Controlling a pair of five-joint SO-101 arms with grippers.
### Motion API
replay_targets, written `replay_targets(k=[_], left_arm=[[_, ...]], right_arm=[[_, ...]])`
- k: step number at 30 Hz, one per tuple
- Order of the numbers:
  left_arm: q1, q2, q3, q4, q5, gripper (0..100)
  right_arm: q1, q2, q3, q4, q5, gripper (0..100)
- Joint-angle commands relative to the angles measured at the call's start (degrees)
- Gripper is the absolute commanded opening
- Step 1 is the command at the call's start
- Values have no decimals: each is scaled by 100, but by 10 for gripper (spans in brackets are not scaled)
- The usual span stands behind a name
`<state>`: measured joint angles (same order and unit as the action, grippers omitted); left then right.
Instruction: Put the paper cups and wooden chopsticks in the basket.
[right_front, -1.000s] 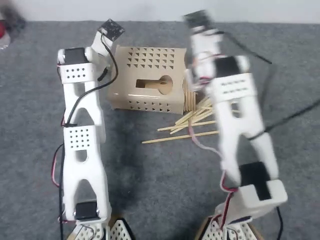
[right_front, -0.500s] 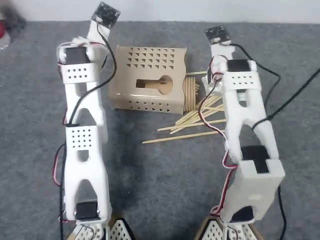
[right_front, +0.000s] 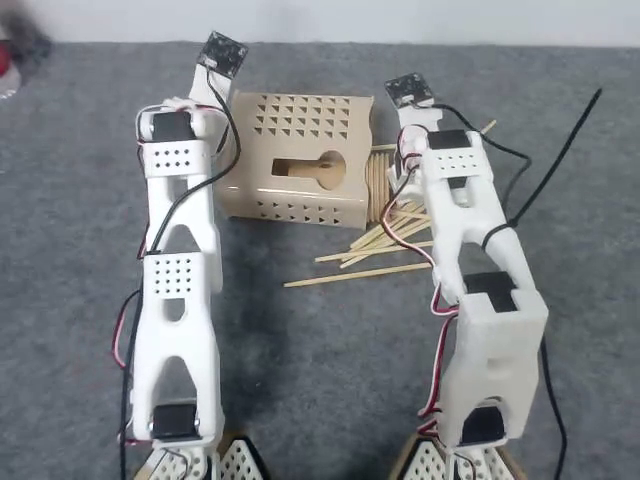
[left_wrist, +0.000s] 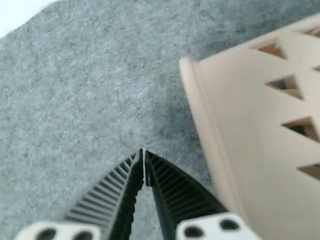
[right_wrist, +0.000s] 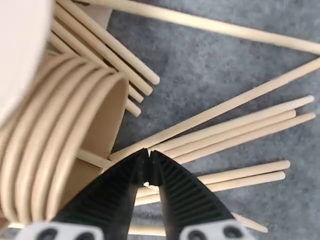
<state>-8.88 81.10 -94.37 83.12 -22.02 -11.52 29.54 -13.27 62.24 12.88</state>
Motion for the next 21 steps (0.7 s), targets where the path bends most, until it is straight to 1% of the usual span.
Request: replay_targets(k=[1,3,8,12,16,21], left_arm=[[26,-44,-180,-18,-53,12],[35,-35,-180,53,-308,12],[62,-35,-180,519,-897,12],[-9,-35,-171,589,-985,12],[-53,-35,-171,589,-993,12],[-35,-35,-171,747,-993,12]], right_arm=[[-479,-57,-440,-66,62,7],[-602,-75,-466,-66,62,7],[-875,-163,-563,-66,158,7],[-1147,-453,-563,-48,536,7],[-1279,-1007,-554,22,563,7],[-1200,-1648,-554,277,571,7]])
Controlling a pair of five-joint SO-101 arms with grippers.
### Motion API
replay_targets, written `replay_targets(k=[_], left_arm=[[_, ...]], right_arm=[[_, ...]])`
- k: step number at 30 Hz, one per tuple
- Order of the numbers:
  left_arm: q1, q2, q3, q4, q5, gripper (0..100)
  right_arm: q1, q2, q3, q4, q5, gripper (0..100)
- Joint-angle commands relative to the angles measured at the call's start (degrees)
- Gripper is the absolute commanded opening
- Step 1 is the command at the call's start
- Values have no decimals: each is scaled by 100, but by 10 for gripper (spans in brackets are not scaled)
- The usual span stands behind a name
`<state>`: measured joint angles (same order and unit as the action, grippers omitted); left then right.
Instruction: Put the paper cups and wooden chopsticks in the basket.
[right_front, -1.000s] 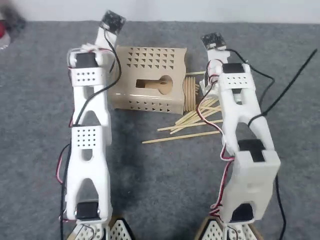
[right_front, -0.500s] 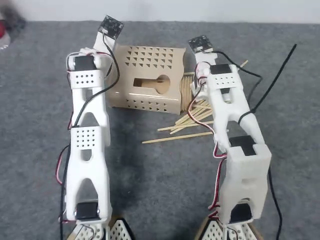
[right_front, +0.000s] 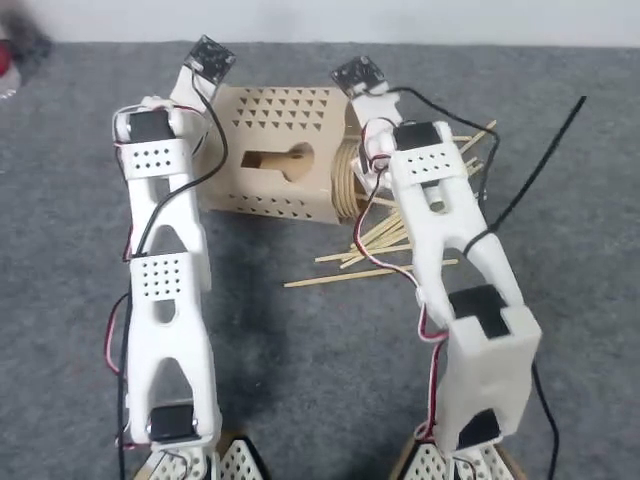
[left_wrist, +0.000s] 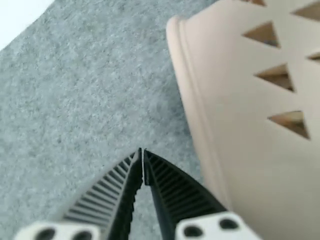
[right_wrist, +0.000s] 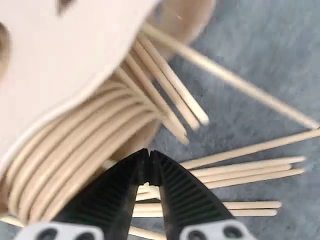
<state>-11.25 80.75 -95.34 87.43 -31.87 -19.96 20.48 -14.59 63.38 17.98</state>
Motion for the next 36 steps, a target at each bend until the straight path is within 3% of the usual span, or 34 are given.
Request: replay_targets(k=[1,13,23,36], left_arm=[[211,0,-75,352,-9,12],[246,-9,-84,677,-9,12],[536,-149,-92,1319,-18,12],[1011,-466,-92,1327,-18,12]], right_arm=[[-347,-840,-422,251,62,7],[-954,-1156,-519,189,519,8],[-1288,-743,-1925,198,510,8],[-1323,154,-3358,198,501,8]])
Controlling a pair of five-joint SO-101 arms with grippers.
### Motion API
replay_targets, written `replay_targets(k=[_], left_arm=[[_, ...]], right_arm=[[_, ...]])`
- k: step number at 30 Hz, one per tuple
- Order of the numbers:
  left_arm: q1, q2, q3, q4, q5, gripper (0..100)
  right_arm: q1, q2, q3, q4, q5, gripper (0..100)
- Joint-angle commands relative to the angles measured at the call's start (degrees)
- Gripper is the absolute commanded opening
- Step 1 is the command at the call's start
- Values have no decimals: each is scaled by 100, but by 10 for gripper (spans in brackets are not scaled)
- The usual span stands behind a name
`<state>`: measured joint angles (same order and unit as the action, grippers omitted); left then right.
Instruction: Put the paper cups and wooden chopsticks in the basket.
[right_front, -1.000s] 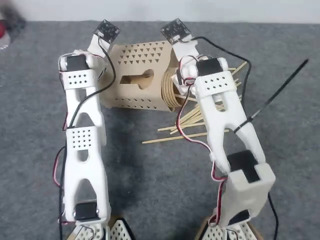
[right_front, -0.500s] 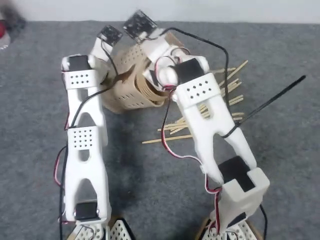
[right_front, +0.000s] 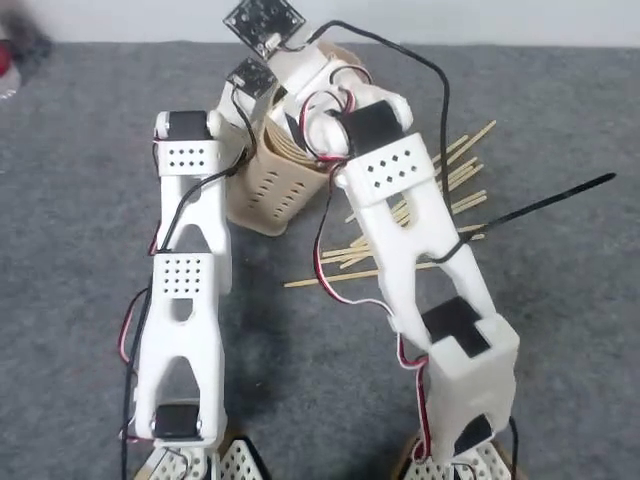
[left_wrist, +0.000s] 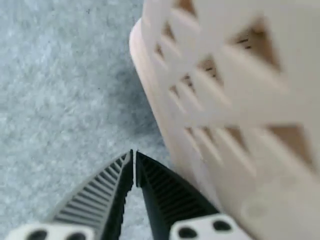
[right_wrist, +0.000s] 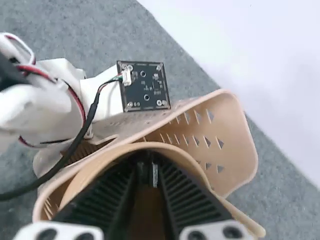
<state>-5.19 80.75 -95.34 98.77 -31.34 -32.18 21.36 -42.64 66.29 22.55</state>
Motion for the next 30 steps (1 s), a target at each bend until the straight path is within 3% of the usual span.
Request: replay_targets(k=[1,6,12,18,23,30], left_arm=[[413,-448,-84,193,-70,12],[211,-501,-92,167,-62,12],[-554,-510,-101,-255,26,12],[-1204,-774,-101,-703,1020,12],[-1415,-1152,-92,-774,1503,12],[-1451,-1160,-92,-774,1547,12]], right_arm=[[-101,163,-668,-13,44,8],[-84,259,-1530,646,26,8],[-207,286,-1802,945,53,8],[-224,734,-1811,963,35,8],[-207,1279,-1837,954,26,8],[13,1376,-2101,1314,62,8]])
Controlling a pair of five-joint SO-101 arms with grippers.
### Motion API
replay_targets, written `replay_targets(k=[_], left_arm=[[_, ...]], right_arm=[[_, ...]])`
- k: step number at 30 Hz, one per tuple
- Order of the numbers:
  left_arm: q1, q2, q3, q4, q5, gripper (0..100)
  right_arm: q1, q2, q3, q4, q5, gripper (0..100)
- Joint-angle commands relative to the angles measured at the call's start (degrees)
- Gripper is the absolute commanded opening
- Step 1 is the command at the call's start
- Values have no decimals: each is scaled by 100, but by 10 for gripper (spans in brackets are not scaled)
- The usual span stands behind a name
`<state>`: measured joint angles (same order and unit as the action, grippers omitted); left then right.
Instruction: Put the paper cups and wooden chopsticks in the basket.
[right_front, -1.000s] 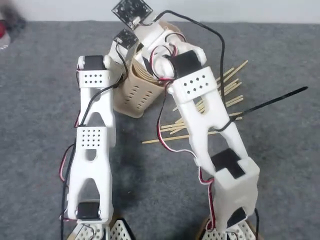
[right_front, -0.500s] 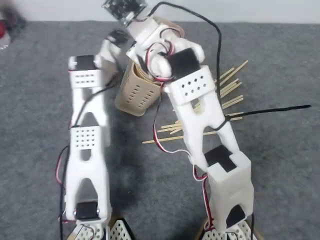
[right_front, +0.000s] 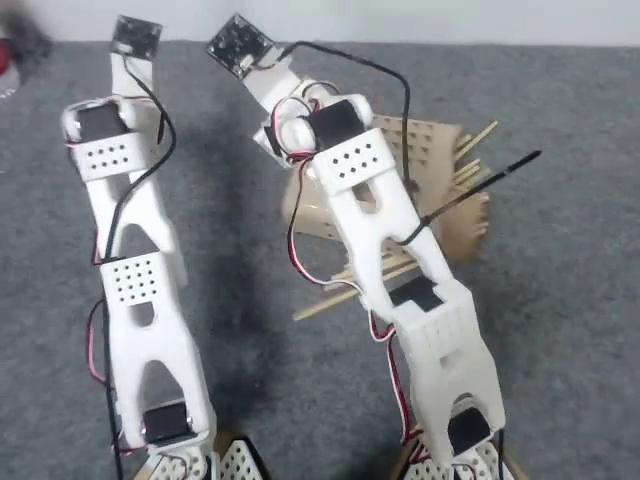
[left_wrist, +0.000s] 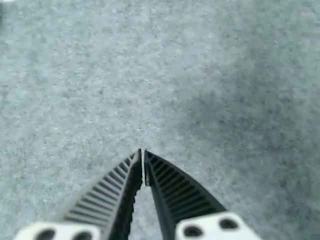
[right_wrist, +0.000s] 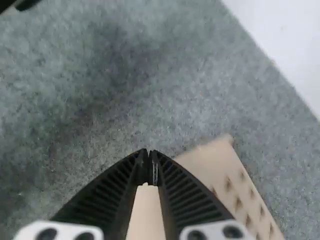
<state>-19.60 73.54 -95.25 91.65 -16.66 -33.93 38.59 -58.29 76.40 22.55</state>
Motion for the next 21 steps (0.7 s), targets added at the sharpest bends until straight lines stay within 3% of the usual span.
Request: replay_targets(k=[1,8,11,15,21], left_arm=[[9,-466,-101,-62,79,12],[308,-536,-101,-53,88,12],[589,-571,-119,123,88,12],[1152,-932,-110,633,88,12],[1837,-1486,-101,862,88,12]], right_arm=[[312,-523,-774,576,53,8],[2062,-1200,-1837,2545,62,8],[3108,-1279,-1679,2686,18,8],[4189,-1455,-738,2686,-237,8],[5165,-2044,1495,2651,387,8]])
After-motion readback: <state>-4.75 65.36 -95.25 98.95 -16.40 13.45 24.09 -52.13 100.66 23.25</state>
